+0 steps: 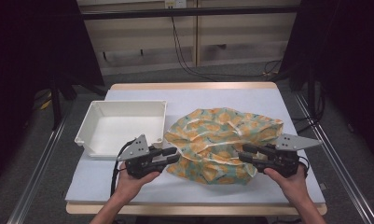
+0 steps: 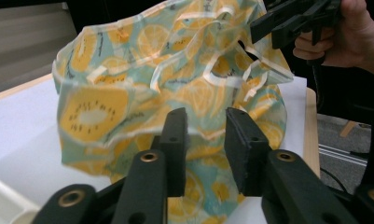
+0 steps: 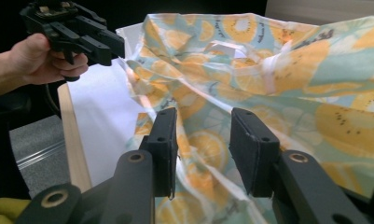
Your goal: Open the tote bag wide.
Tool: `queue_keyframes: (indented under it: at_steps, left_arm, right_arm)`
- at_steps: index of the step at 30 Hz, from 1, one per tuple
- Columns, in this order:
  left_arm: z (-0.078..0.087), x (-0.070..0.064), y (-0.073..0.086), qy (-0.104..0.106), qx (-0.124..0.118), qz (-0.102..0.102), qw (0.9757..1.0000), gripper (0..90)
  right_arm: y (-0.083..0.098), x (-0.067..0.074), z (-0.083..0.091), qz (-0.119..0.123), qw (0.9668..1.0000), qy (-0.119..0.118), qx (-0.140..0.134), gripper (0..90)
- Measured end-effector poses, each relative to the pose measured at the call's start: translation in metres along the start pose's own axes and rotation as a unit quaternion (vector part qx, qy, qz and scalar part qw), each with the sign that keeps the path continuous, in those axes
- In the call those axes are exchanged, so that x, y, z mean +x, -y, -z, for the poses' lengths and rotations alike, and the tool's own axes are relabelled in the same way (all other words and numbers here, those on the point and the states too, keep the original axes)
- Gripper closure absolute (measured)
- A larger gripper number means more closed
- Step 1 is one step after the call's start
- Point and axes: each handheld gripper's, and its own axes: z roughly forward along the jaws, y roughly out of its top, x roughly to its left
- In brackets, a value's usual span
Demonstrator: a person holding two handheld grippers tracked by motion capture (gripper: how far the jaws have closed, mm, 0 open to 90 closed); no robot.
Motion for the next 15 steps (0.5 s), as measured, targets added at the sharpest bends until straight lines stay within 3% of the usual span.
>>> queue_keyframes:
  at_steps: [8, 15]
  left_arm:
    - [-0.031, 0.001, -0.017, 0.016, -0.002, -0.004, 0.9999, 59.3]
    - [-0.059, -0.002, -0.022, 0.03, 0.016, -0.008, 0.9994, 48.3]
  right_arm:
    - [-0.011, -0.014, -0.011, 0.003, 0.9998, 0.01, 0.018, 62.1]
    - [-0.01, -0.019, -0.014, -0.001, 0.9997, 0.014, 0.021, 61.0]
